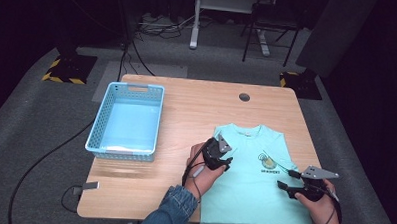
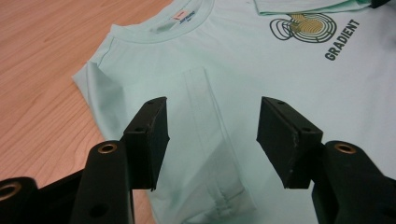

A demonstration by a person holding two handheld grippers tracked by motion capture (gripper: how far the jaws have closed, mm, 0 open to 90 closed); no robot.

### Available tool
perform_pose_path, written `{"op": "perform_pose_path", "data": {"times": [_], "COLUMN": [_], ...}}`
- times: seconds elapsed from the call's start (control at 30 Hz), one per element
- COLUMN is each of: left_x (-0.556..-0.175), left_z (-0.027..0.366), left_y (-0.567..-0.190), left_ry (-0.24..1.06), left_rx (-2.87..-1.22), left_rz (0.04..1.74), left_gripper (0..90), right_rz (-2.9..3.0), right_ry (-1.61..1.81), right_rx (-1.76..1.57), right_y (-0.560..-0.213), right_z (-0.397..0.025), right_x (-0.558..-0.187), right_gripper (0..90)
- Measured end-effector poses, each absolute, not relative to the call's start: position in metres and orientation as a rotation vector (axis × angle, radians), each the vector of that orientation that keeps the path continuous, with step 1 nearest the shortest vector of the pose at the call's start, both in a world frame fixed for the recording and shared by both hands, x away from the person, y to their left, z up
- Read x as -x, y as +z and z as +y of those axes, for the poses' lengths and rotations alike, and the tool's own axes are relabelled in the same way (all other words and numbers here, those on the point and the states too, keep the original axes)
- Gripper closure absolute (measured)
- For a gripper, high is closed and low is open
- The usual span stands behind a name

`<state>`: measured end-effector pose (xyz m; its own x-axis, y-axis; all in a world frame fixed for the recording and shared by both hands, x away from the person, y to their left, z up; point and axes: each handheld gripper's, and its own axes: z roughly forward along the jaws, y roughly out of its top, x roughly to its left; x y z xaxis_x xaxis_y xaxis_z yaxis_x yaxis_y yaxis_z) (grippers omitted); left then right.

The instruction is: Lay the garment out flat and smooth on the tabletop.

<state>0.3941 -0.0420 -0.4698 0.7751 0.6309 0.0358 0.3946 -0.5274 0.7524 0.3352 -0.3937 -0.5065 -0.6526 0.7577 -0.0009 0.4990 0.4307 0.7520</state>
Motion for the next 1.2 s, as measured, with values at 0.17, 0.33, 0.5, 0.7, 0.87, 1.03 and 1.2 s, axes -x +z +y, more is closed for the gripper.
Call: {"op": "perform_pose_path", "data": {"times": [0.17, 0.33, 0.5, 0.7, 0.87, 1.03, 1.2], "left_x": [-0.404, -0.413, -0.42, -0.426, -0.426, -0.425, -0.423], "left_z": [-0.046, -0.05, -0.056, -0.064, -0.065, -0.058, -0.044], "left_y": [-0.475, -0.482, -0.489, -0.495, -0.495, -0.487, -0.474], "left_ry": [0.376, 0.364, 0.355, 0.327, 0.351, 0.387, 0.41], "left_rx": [-2.198, -2.209, -2.228, -2.25, -2.268, -2.22, -2.166], "left_rz": [0.765, 0.782, 0.783, 0.782, 0.783, 0.792, 0.809], "left_gripper": [44.9, 46.3, 47.4, 53.5, 83.3, 87.7, 87.7], "right_rz": [2.35, 2.351, 2.353, 2.353, 2.354, 2.354, 2.355], "right_ry": [1.066, 1.067, 1.068, 1.068, 1.069, 1.069, 1.069], "right_rx": [-1.076, -1.075, -1.073, -1.072, -1.071, -1.071, -1.071], "right_y": [-0.507, -0.507, -0.507, -0.507, -0.507, -0.507, -0.506], "right_z": [-0.394, -0.394, -0.394, -0.394, -0.395, -0.395, -0.395], "right_x": [-0.335, -0.335, -0.335, -0.335, -0.335, -0.335, -0.335], "right_gripper": [30.7, 30.7, 30.7, 30.7, 30.7, 30.7, 30.7]}}
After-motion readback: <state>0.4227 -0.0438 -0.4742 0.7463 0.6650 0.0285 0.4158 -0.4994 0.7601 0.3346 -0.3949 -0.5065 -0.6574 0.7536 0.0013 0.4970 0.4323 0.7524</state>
